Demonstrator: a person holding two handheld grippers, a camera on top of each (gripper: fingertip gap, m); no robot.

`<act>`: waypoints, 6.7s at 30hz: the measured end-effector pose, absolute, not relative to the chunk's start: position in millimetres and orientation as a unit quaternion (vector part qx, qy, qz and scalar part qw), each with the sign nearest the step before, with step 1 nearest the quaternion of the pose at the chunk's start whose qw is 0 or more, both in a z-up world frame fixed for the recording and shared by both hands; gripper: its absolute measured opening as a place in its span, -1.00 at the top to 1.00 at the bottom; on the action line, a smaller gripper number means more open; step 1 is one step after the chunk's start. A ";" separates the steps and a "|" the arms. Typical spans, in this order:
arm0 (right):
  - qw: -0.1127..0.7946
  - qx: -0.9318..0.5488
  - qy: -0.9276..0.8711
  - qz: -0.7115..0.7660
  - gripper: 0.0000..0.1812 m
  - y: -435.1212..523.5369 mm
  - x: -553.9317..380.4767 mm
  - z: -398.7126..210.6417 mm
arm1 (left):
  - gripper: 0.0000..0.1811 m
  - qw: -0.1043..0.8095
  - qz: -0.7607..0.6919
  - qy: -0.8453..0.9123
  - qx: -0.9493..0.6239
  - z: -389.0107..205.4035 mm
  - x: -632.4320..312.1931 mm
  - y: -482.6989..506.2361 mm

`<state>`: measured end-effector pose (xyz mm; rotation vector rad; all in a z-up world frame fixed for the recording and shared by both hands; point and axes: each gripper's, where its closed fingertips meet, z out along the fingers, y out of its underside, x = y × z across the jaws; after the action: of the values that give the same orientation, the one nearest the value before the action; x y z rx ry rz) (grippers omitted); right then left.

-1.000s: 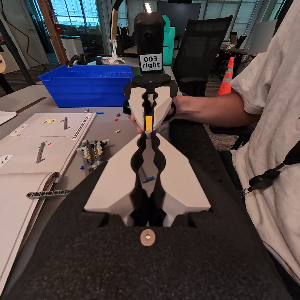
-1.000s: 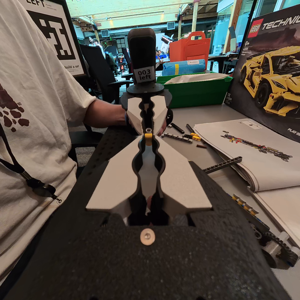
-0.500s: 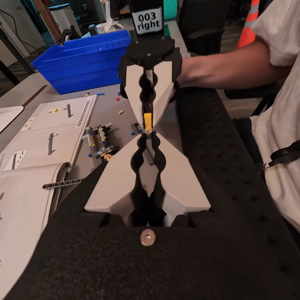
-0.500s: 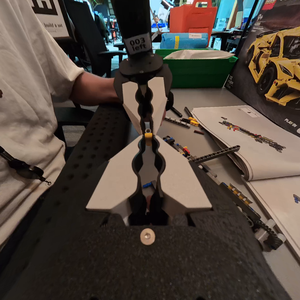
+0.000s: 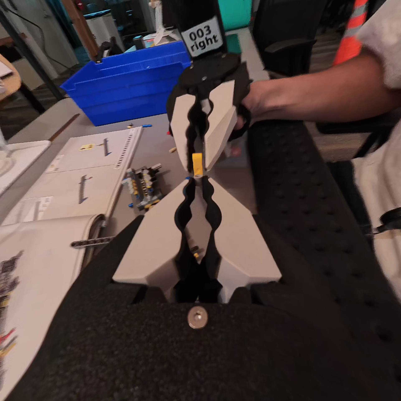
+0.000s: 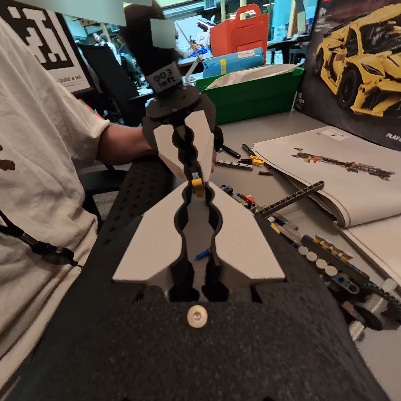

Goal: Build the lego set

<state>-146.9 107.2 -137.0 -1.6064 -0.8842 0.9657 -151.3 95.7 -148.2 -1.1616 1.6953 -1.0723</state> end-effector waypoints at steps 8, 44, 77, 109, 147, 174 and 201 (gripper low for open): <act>0.496 -0.746 -0.212 0.391 0.54 139.9 -139.7 -142.7 | 0.94 0.590 -0.128 0.688 -0.403 -156.3 -145.1 140.3; 0.513 -0.715 -0.182 0.439 0.81 140.5 -139.8 -133.8 | 0.86 0.654 -0.086 0.660 -0.359 -136.2 -144.1 133.5; 0.449 -0.646 -0.159 0.597 0.85 119.6 -146.7 -111.1 | 0.81 0.657 -0.204 0.637 -0.347 -116.1 -146.7 111.6; 0.533 -0.619 -0.157 0.555 0.75 118.9 -150.7 -94.9 | 0.93 0.405 -0.590 0.480 -0.507 -92.8 -151.6 120.0; 0.534 -0.642 -0.154 0.529 0.94 119.8 -155.1 -95.9 | 0.93 0.269 -0.704 0.405 -0.517 -92.5 -145.5 115.9; 0.488 -0.640 -0.135 0.578 0.93 117.3 -154.2 -98.3 | 0.93 0.275 -0.700 0.414 -0.513 -95.3 -143.8 113.5; 0.399 -0.623 -0.141 0.658 0.94 101.7 -161.7 -101.8 | 0.93 0.333 -0.723 0.374 -0.476 -62.8 -186.4 148.4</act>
<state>-161.7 101.7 -101.8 -1.5761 -0.3568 1.6642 -186.4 148.4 -62.8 -1.2423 0.9767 -1.8898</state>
